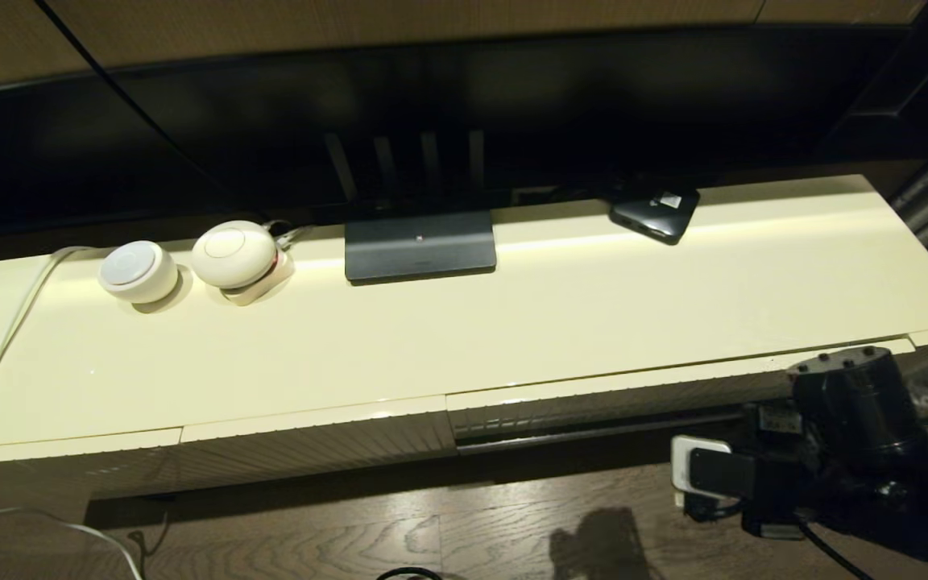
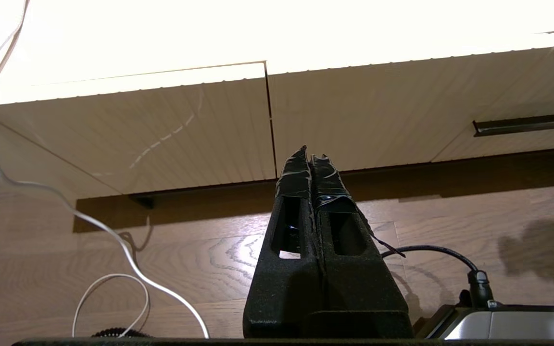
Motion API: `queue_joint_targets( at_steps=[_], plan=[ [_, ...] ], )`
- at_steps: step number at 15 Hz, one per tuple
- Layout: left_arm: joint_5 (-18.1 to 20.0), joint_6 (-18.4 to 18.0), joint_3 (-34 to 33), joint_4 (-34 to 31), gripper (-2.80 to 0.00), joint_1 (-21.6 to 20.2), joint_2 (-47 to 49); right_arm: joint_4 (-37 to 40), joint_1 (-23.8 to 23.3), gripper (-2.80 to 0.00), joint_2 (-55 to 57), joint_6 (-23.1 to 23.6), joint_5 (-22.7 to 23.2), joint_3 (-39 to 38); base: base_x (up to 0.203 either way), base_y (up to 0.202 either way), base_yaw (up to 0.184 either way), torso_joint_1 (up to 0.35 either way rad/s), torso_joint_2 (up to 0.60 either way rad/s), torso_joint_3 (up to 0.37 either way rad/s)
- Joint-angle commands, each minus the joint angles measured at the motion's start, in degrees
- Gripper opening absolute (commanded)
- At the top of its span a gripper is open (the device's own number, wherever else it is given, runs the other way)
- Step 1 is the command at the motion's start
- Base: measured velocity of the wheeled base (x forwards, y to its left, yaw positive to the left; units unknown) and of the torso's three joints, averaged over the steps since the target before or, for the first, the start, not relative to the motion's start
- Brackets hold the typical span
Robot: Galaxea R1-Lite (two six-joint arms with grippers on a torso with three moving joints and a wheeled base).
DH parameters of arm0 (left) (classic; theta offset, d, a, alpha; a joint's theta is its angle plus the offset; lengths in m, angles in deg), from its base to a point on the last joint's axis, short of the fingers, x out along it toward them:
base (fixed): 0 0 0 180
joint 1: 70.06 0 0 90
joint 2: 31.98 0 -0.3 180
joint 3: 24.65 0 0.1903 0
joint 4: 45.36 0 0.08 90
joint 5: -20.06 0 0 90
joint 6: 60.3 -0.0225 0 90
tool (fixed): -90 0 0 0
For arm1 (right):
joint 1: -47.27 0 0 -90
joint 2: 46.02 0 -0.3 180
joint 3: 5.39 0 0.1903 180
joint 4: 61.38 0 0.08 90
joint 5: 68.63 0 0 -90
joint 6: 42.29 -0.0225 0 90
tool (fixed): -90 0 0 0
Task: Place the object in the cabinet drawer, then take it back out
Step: Close the drawer, then open the drawer
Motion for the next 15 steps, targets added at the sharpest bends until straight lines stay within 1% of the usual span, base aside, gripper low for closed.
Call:
queue_joint_targets(
  at_steps=[1,4,5,7,9,13,15],
  plan=[
    [0.0,0.0,-0.2,0.1,-2.80,0.0,0.1,17.7,0.1,-2.80,-12.4,0.3,1.3,-0.7,0.000,0.000,0.000,0.000,0.00,0.000],
    [0.0,0.0,-0.2,0.1,-2.80,0.0,0.1,31.4,0.0,-2.80,-21.9,0.6,2.8,-2.6,0.000,0.000,0.000,0.000,0.00,0.000],
    [0.0,0.0,-0.2,0.0,-2.80,0.0,0.1,33.6,-0.1,-2.80,-24.2,0.5,3.2,-4.2,0.000,0.000,0.000,0.000,0.00,0.000],
    [0.0,0.0,-0.2,0.0,-2.80,0.0,0.1,34.4,-0.1,-2.80,-27.5,0.2,3.8,-6.8,0.000,0.000,0.000,0.000,0.00,0.000],
    [0.0,0.0,-0.2,0.0,-2.80,0.0,0.1,34.5,0.0,-2.80,-32.7,0.0,4.6,-7.8,0.000,0.000,0.000,0.000,0.00,0.000],
    [0.0,0.0,-0.2,0.1,-2.80,0.0,0.1,36.2,-1.4,-2.80,-44.7,-2.6,5.4,-11.0,0.000,0.000,0.000,0.000,0.00,0.000],
    [0.0,0.0,-0.2,0.0,-2.80,0.0,0.0,37.9,-2.1,-2.80,-47.6,-3.0,6.1,-14.9,0.000,0.000,0.000,0.000,0.00,0.000]
  ],
)
